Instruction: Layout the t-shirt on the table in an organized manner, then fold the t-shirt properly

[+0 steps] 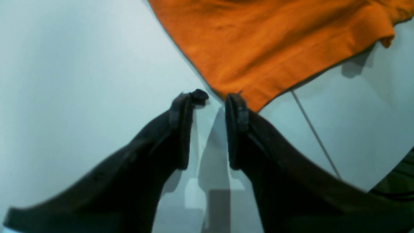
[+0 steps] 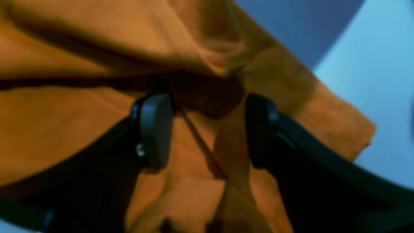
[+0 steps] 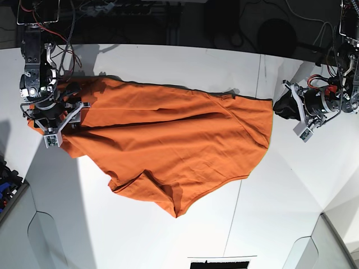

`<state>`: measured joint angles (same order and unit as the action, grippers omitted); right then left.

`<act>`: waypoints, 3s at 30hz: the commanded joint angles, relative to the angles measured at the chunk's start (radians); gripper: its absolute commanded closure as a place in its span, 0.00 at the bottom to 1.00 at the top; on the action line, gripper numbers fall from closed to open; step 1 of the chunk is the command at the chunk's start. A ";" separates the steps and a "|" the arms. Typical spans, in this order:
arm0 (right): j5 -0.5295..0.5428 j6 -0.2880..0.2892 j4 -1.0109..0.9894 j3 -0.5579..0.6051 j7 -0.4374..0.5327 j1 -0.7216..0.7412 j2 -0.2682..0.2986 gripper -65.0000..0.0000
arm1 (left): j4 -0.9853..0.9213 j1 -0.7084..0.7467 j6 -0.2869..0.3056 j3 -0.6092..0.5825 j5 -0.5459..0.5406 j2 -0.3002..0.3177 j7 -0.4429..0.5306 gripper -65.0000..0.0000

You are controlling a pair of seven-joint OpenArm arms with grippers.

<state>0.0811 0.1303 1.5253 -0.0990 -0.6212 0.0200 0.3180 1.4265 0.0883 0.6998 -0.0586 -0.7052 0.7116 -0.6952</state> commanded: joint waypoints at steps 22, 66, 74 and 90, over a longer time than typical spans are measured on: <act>-0.055 -0.049 0.012 -0.006 -0.011 0.016 0.011 0.92 | 0.358 0.006 -0.002 -0.075 -0.072 -0.288 -0.051 0.68; -0.070 -0.083 0.023 -0.019 -0.055 0.018 0.048 0.87 | 0.083 0.003 -0.035 -0.032 0.025 -0.220 -0.039 0.68; -0.048 -0.083 0.142 -0.019 -0.076 0.018 0.047 0.87 | 0.336 0.046 -0.030 -0.013 -0.053 -0.221 -0.083 0.68; -0.109 -0.164 0.174 -0.019 -0.088 0.018 0.045 0.87 | 0.095 -0.048 -0.064 -0.087 0.130 -0.550 -0.003 0.68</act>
<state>-0.0242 -0.0235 1.6806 -0.1112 -0.7231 0.0246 0.3492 1.5043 0.0517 0.6331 -0.1486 -0.5591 0.1600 -0.7113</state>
